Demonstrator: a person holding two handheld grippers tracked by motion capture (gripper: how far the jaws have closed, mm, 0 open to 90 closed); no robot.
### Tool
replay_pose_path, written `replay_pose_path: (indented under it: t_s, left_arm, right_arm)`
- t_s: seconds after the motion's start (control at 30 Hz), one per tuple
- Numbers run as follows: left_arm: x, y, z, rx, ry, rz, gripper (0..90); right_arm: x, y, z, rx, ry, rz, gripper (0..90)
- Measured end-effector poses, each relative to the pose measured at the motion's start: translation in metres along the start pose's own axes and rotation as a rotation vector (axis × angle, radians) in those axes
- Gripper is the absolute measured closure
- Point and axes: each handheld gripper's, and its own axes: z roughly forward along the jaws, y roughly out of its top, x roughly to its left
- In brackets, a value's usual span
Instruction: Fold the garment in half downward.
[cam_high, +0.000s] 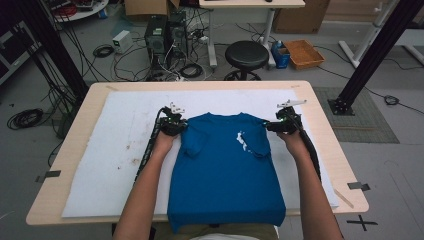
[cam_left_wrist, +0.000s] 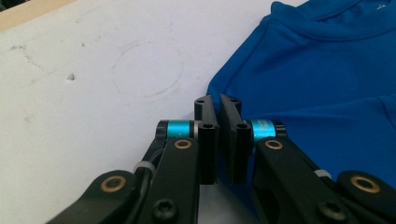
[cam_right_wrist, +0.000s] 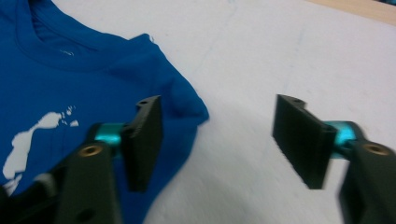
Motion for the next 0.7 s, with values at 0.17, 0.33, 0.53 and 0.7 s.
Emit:
replay_pose_path:
  t_s: [0.17, 0.33, 0.53, 0.7]
  left_arm:
    - [0.002, 0.0, 0.0, 0.0, -0.008, -0.017, 84.9]
    - [0.003, 0.0, 0.0, 0.0, -0.013, -0.041, 85.3]
    - [0.007, -0.002, -0.003, -0.007, -0.058, -0.07, 85.8]
    - [0.011, -0.005, -0.014, -0.1, -0.126, -0.15, 86.1]
  right_arm:
    - [0.003, 0.004, 0.017, 0.052, 0.023, -0.009, 48.6]
    - [0.004, -0.001, 0.029, 0.088, 0.044, -0.005, 63.3]
    - [0.007, -0.002, 0.029, 0.078, 0.08, -0.025, 82.3]
    - [0.011, -0.001, 0.026, 0.06, 0.071, -0.073, 86.1]
